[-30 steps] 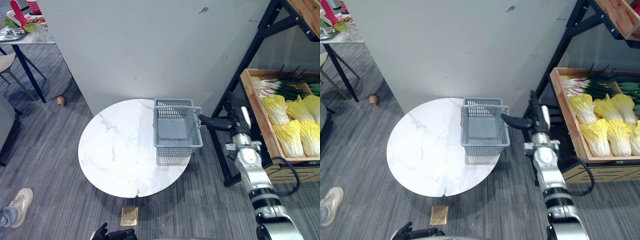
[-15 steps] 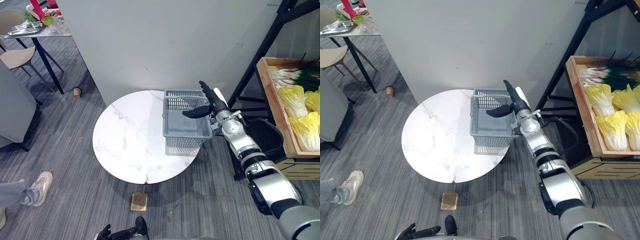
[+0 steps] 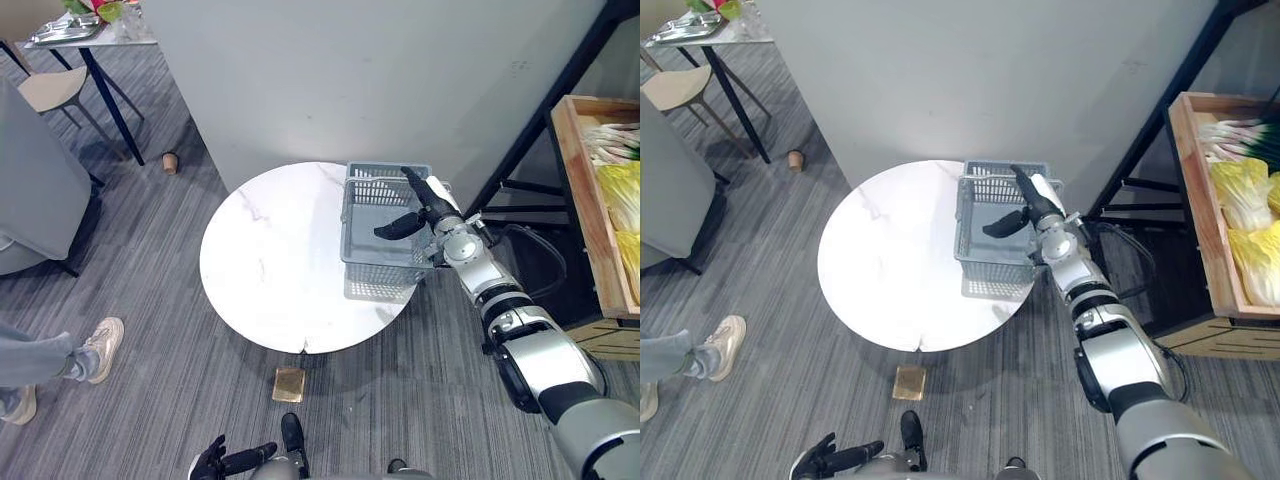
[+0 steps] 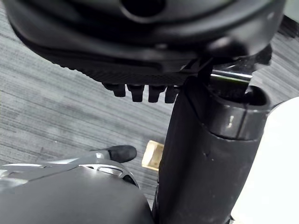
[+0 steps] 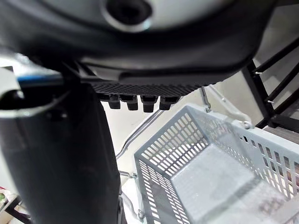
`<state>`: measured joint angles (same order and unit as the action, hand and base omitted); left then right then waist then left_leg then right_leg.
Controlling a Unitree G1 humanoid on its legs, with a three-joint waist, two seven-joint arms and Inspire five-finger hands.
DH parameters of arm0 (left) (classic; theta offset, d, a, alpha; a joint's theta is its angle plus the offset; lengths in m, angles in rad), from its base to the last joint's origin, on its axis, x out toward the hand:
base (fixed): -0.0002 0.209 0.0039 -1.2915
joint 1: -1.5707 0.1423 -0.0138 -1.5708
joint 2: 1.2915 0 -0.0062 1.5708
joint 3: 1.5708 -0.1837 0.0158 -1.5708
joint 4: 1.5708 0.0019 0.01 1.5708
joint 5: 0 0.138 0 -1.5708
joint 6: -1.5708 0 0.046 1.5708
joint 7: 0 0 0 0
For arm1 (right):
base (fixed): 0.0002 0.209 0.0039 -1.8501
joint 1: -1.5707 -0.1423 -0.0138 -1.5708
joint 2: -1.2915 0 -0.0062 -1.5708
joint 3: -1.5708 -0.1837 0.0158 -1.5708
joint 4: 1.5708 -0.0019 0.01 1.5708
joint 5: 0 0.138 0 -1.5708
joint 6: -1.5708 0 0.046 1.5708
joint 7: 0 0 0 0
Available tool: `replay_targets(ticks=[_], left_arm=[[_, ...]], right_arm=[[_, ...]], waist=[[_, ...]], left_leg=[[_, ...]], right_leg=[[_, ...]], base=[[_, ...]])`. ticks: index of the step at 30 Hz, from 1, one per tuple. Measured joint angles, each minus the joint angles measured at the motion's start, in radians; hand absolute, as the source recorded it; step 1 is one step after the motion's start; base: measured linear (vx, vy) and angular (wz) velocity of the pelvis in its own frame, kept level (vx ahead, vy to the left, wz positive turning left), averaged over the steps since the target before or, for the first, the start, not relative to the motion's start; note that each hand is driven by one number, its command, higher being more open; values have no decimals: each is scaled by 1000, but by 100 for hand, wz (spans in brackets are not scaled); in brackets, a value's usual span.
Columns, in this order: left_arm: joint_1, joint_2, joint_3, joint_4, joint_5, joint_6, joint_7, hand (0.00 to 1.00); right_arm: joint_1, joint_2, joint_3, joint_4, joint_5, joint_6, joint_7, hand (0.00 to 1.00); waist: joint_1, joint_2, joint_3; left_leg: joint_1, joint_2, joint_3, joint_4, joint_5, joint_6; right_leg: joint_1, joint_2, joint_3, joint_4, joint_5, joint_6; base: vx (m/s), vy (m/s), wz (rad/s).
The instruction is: Pick vegetable in the basket
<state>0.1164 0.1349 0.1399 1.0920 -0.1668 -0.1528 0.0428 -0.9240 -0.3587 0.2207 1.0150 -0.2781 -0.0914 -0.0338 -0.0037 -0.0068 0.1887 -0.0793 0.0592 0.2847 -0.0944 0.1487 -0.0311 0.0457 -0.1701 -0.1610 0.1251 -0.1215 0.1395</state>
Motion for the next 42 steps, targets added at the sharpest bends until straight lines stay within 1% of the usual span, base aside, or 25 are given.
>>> replay_targets(ticks=[1,2,4,6,7,12,14,17,19,20,24,25,26,27,29,31,32,34,35,37,40,42], left_arm=[[2,0,-3,-6,0,0,0,100],[11,-1,-5,-13,0,-3,0,100],[15,-1,-5,-14,0,-9,1,100],[17,-1,-5,-14,0,-14,1,100],[17,-1,-5,-14,0,-15,1,100],[17,-5,-2,-9,-1,-21,2,100],[17,-10,0,-9,-2,-21,1,100],[17,-15,2,-9,-6,-21,1,100],[16,-19,2,-9,-20,-21,1,100],[13,-22,2,-9,-21,-21,1,100],[0,-26,-1,-11,-21,-30,0,100],[-9,-26,-2,-9,-22,-31,0,100],[-15,-28,-3,-9,-22,-33,0,100],[-16,-29,-4,-9,-22,-33,-1,100],[-17,-39,-5,-10,-22,-34,-1,100],[-18,-39,-4,-21,-22,-35,-1,100],[-19,-39,-3,-26,-23,-35,-1,100],[-25,-40,1,-30,-30,-35,-1,100],[-25,-40,1,-35,-39,-35,-1,100],[-26,-38,1,-50,-41,-35,0,100],[-26,-38,2,-68,-42,-40,0,100],[-26,-42,1,-70,-42,-41,0,100]], right_arm=[[-13,0,0,8,-6,1,0,100],[-34,3,1,10,-19,1,-1,100],[-54,3,1,11,-38,1,-2,100],[-83,3,1,17,-54,0,-12,100],[-116,3,1,31,-78,0,-21,100],[-157,0,-3,59,-95,1,-51,100],[-172,-2,-5,75,-95,3,-58,100],[-174,-4,-13,79,-95,3,-62,100],[-180,-6,-16,94,-96,3,-63,100],[-182,-10,-37,106,-105,4,-64,100],[-202,-32,-46,140,-114,7,-65,100],[-204,-39,-49,141,-115,11,-66,100],[-204,-41,-54,141,-115,15,-69,100],[-204,-42,-54,143,-115,16,-70,100],[-204,-52,-55,159,-123,34,-79,100],[-211,-66,-55,156,-131,34,-87,100],[-215,-78,-55,156,-137,35,-89,100],[-221,-92,-83,156,-153,40,-101,100],[-228,-99,-84,159,-154,43,-104,100],[-271,-113,-84,175,-154,53,-103,100],[-347,-136,-87,183,-153,65,-111,100],[-416,-145,-88,182,-152,64,-130,100]], waist=[[2,0,0],[3,0,0],[3,0,0],[3,1,0],[2,1,1],[1,8,5],[0,18,10],[-1,25,13],[-2,34,17],[-4,42,22],[-2,55,29],[2,58,31],[2,68,37],[-1,71,39],[0,92,51],[2,101,54],[3,102,56],[7,101,67],[10,100,72],[15,102,75],[35,102,75],[52,102,75]], left_leg=[[6,5,-2,3,0,0],[13,15,-2,4,0,0],[18,23,-2,4,0,-1],[24,30,-2,3,1,-2],[24,32,-3,3,5,-8],[23,37,-30,-1,18,-25],[20,40,-40,-2,27,-37],[7,40,-56,-2,43,-51],[-2,42,-65,-2,45,-52],[-10,43,-83,-3,45,-52],[-47,37,-109,-3,44,-51],[-65,34,-115,-3,45,-51],[-83,33,-125,-3,54,-38],[-85,33,-128,-3,55,-38],[-93,33,-131,-3,48,-35],[-122,32,-130,-3,46,-32],[-136,30,-130,-3,46,-31],[-151,18,-129,-2,53,-18],[-153,14,-130,-2,64,-6],[-165,7,-130,4,70,-3],[-163,14,-130,4,76,-8],[-163,24,-129,4,85,-21]], right_leg=[[-2,5,1,14,7,-1],[-5,14,5,30,18,-14],[-4,22,6,32,29,-16],[-2,28,6,31,38,-26],[-3,29,5,31,41,-30],[0,33,-2,31,41,-31],[-1,36,-7,31,41,-31],[-11,35,-14,29,41,-31],[-15,37,-26,22,41,-31],[-18,38,-30,16,40,-33],[-40,35,-40,-9,28,-48],[-53,34,-47,-19,20,-46],[-65,33,-56,-23,13,-44],[-66,34,-58,-23,13,-44],[-75,34,-62,-21,10,-48],[-99,34,-60,-21,8,-44],[-112,34,-60,-22,9,-44],[-123,24,-57,-19,19,-39],[-125,17,-54,-17,24,-30],[-133,11,-51,-16,28,-26],[-131,19,-43,0,28,-27],[-130,29,-30,2,29,-32]], base=[[90,1,3],[84,-1,0],[46,-3,-4],[25,-8,-7],[17,-12,-7],[4,-28,1],[-18,-24,3],[-30,-14,0],[-64,-10,4],[-61,1,7],[-97,10,1],[-190,3,2],[-178,3,3],[-154,6,13],[-133,27,8],[-80,42,2],[-21,65,9],[54,52,7],[77,24,1],[94,15,10],[102,-22,16],[61,-61,6]])
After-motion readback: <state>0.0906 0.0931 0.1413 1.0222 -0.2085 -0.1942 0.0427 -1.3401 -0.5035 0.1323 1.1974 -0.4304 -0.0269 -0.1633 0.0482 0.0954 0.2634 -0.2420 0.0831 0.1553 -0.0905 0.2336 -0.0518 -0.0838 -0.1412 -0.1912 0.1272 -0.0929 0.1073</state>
